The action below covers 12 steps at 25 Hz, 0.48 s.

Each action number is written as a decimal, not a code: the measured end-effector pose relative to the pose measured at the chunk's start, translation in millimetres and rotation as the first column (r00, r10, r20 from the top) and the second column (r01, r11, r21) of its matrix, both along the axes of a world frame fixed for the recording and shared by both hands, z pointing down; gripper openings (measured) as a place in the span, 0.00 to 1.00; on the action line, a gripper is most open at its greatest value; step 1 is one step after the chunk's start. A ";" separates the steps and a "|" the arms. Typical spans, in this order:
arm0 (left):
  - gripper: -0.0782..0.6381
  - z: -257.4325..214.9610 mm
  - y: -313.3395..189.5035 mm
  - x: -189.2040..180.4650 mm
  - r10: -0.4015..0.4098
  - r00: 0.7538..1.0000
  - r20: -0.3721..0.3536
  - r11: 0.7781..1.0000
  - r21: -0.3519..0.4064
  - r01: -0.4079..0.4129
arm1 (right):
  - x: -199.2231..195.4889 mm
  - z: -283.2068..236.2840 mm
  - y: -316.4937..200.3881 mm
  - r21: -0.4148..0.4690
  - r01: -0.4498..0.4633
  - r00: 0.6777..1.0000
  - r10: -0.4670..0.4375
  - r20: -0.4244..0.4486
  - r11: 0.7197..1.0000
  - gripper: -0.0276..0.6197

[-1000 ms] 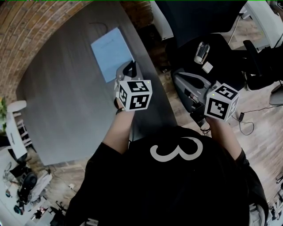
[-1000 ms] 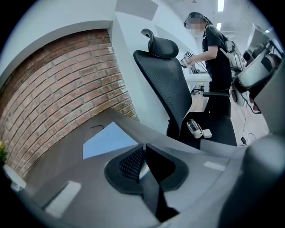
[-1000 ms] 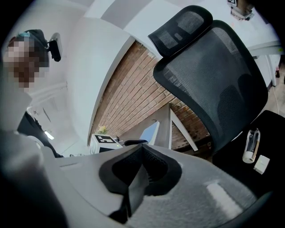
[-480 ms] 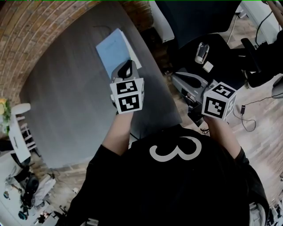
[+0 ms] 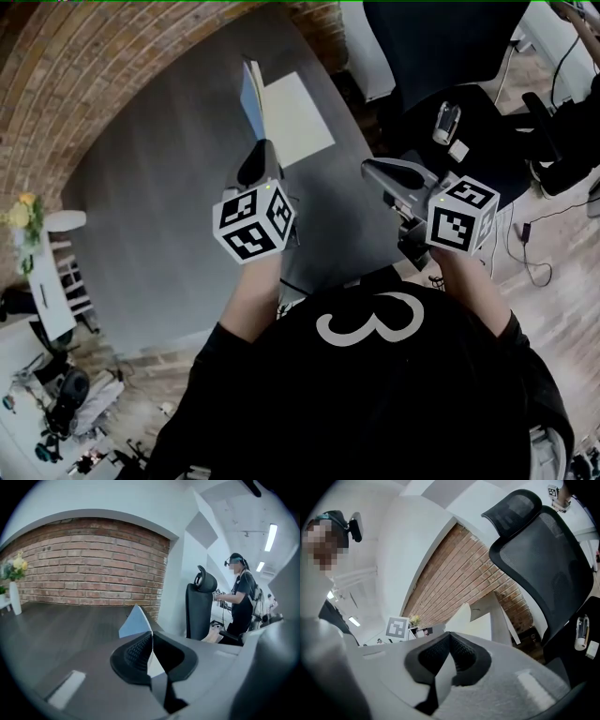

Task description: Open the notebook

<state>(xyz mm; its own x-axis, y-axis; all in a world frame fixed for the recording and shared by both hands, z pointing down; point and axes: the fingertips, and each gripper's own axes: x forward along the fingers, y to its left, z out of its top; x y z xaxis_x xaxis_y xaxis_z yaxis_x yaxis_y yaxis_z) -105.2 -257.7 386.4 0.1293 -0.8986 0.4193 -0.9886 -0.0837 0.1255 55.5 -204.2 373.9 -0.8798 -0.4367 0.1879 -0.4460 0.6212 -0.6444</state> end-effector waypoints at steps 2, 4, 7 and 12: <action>0.15 -3.0 7.6 -15.5 -0.022 0.999 -0.033 1.000 -0.002 0.022 | -10.7 -3.7 3.0 0.005 0.008 1.000 -0.008 0.001 1.000 0.05; 0.15 -3.8 15.3 -27.4 -0.028 0.998 -0.059 1.000 -0.006 0.028 | -20.7 -5.6 6.2 0.007 0.015 1.000 -0.015 0.001 1.000 0.05; 0.15 -4.2 23.2 -47.2 -0.042 0.994 -0.099 0.999 -0.015 0.041 | -37.9 -7.8 8.8 0.012 0.023 1.000 -0.023 -0.004 1.000 0.05; 0.15 2.4 34.8 -86.4 -0.084 0.985 -0.149 0.996 -0.043 0.078 | -69.1 -8.6 13.6 0.010 0.040 0.999 -0.040 -0.018 0.999 0.05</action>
<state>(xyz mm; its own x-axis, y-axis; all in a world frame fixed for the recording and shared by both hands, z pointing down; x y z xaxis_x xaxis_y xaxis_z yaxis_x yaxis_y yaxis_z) -191.7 -222.9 388.8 0.1213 -0.8930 0.4334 -0.9614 0.0030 0.2753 -13.6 -190.5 365.3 -0.8933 -0.4028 0.1995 -0.4318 0.6454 -0.6301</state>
